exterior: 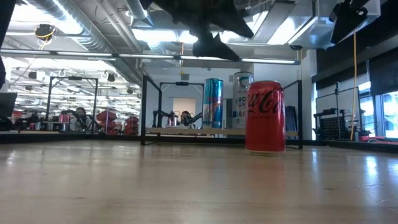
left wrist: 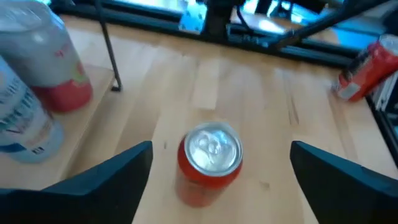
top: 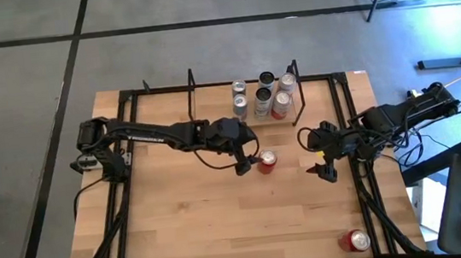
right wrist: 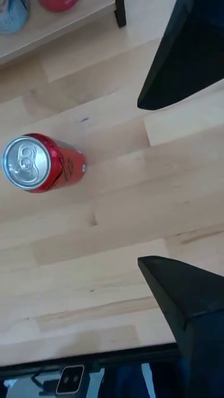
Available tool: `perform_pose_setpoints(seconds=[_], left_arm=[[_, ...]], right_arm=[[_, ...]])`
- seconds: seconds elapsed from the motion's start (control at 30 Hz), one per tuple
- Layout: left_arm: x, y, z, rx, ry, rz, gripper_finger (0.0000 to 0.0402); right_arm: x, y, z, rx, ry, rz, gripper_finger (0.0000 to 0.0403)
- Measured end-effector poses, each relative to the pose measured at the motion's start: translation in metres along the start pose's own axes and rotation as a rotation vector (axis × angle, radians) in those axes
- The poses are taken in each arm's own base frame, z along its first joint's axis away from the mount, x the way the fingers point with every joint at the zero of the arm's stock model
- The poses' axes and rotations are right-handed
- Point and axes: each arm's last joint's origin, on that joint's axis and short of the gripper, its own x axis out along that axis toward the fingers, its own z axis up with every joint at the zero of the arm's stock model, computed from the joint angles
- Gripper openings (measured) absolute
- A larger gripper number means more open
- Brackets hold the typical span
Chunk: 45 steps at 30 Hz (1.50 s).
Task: Place canned beverage on shelf
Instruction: Put the center red and black soda can on the shelf
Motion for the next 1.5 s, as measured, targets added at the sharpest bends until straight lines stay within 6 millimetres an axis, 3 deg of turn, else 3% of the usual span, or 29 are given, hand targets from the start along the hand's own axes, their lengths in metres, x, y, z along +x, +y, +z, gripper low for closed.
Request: perform_pose_setpoints(seconds=[0.2, 0.3, 0.57, 0.7, 1.17, 1.3, 1.5], left_arm=[[0.002, -0.011, 0.002, -0.008, -0.052, -0.015, 0.0378], [0.016, -0.012, -0.004, 0.015, -0.044, -0.028, 0.0378], [0.061, 0.009, -0.026, 0.012, -0.014, -0.074, 0.0378], [0.074, 0.014, -0.032, 0.003, -0.016, -0.130, 0.0378], [0.087, 0.009, -0.048, 0.020, 0.025, -0.050, 0.0376], [0.087, 0.010, -0.050, -0.016, 0.037, -0.005, 0.0355], [0.087, 0.010, -0.051, -0.066, 0.038, 0.047, 0.0284]], right_arm=[[0.000, 0.001, 0.001, 0.005, -0.008, 0.006, 0.0390], [0.000, 0.001, 0.001, 0.006, -0.013, 0.009, 0.0390], [0.000, 0.001, 0.002, 0.007, -0.028, -0.004, 0.0390], [0.000, 0.001, 0.002, 0.007, -0.021, 0.003, 0.0390], [0.000, 0.000, 0.002, 0.022, -0.022, -0.005, 0.0390], [0.000, 0.000, 0.002, 0.017, -0.027, -0.012, 0.0390], [0.000, 0.000, 0.002, -0.001, -0.027, -0.012, 0.0390]])
